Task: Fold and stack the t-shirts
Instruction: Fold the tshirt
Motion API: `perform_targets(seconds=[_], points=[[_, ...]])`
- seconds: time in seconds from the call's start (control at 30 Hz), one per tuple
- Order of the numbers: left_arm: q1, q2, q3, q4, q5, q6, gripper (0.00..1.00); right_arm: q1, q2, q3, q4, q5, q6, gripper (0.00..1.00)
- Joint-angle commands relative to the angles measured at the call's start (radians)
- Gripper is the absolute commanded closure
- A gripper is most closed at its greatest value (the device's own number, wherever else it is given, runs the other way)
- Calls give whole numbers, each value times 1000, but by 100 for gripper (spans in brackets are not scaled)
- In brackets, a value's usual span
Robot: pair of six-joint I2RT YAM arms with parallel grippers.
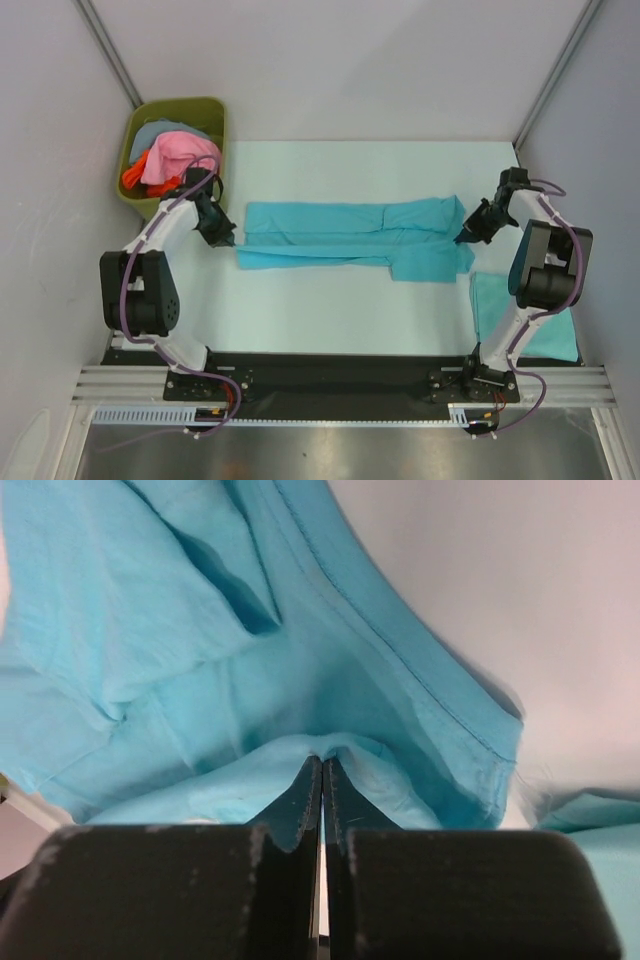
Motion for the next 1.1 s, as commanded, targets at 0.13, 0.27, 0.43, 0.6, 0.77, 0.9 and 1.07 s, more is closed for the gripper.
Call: perform_targets(seconds=[0.13, 0.27, 0.43, 0.6, 0.77, 0.9, 1.07], points=[[20, 99, 6, 268, -37, -3, 100, -9, 21, 81, 38, -47, -15, 100], [19, 134, 31, 288, -28, -7, 99, -9, 44, 98, 45, -62, -8, 100], [14, 185, 80, 288, -38, 0, 100, -10, 85, 126, 58, -78, -3, 100], [12, 225, 120, 296, -43, 0, 100, -15, 128, 166, 69, -82, -2, 100], [12, 285, 172, 269, -58, 10, 100, -18, 177, 207, 62, -90, 12, 100], [-24, 309, 215, 238, -80, 20, 91, -18, 202, 230, 43, -102, 5, 88], [-55, 292, 241, 212, -158, 56, 62, -18, 203, 262, 16, -85, -38, 66]])
